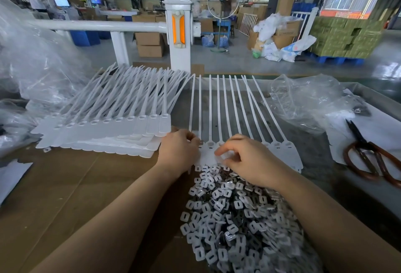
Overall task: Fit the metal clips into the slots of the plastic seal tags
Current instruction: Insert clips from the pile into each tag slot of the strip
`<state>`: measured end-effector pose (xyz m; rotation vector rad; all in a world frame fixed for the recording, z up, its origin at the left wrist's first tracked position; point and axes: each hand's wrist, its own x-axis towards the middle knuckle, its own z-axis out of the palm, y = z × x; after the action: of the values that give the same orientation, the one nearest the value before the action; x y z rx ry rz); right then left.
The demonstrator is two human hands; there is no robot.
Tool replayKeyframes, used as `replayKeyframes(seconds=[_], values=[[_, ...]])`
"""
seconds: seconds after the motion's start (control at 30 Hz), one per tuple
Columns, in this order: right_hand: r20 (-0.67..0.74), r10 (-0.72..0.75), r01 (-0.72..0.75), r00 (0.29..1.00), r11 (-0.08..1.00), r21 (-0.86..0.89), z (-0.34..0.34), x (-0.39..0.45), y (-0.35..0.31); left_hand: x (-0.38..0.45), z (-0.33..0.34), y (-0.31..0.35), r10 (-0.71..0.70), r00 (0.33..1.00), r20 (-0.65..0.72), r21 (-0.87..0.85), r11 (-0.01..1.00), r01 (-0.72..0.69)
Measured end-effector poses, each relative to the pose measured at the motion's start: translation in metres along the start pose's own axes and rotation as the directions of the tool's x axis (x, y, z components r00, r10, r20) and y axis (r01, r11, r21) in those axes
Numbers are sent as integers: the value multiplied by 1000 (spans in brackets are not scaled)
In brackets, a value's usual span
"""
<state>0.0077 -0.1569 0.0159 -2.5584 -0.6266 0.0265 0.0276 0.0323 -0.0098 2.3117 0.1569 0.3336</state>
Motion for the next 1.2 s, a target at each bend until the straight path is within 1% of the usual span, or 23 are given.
replayKeyframes(seconds=[0.13, 0.3, 0.37, 0.43, 0.5, 0.57, 0.7, 0.8, 0.93, 1.03, 1.2], values=[[15, 11, -12, 1000, 1000, 29, 1, 0, 1, 6, 3, -1, -39, 999, 3, 60, 997, 39], [29, 27, -28, 999, 999, 37, 1, 1, 1, 7, 4, -1, -52, 999, -5, 76, 996, 52], [34, 32, -33, 999, 999, 31, 1, 1, 0, 8, 4, -1, -71, 997, 2, 50, 996, 71], [35, 38, -39, 999, 999, 33, 1, 1, 0, 10, 3, -1, -94, 996, -5, -18, 995, 94], [40, 38, -39, 998, 999, 34, 1, 1, 0, 10, 0, -1, -117, 992, -38, -114, 987, 112], [44, 36, -37, 998, 999, 33, 1, 1, 1, 10, -4, -2, -139, 988, -61, -153, 980, 129], [50, 47, -48, 998, 999, 20, 1, 0, 1, 13, -13, -2, -123, 992, 18, -27, 992, 124], [61, 54, -52, 997, 998, -33, 1, 1, 1, 13, -17, -2, -135, 988, 77, 2, 991, 135], [62, 82, -76, 995, 993, -96, 4, 1, 3, 12, -17, 0, -128, 987, 93, 75, 990, 121], [62, 82, -73, 995, 988, -139, 7, 2, 4, 12, -17, 1, -99, 990, 97, 171, 982, 82], [59, 83, -73, 995, 986, -150, 8, 2, 4, 11, -17, 1, -98, 990, 104, 196, 978, 76]])
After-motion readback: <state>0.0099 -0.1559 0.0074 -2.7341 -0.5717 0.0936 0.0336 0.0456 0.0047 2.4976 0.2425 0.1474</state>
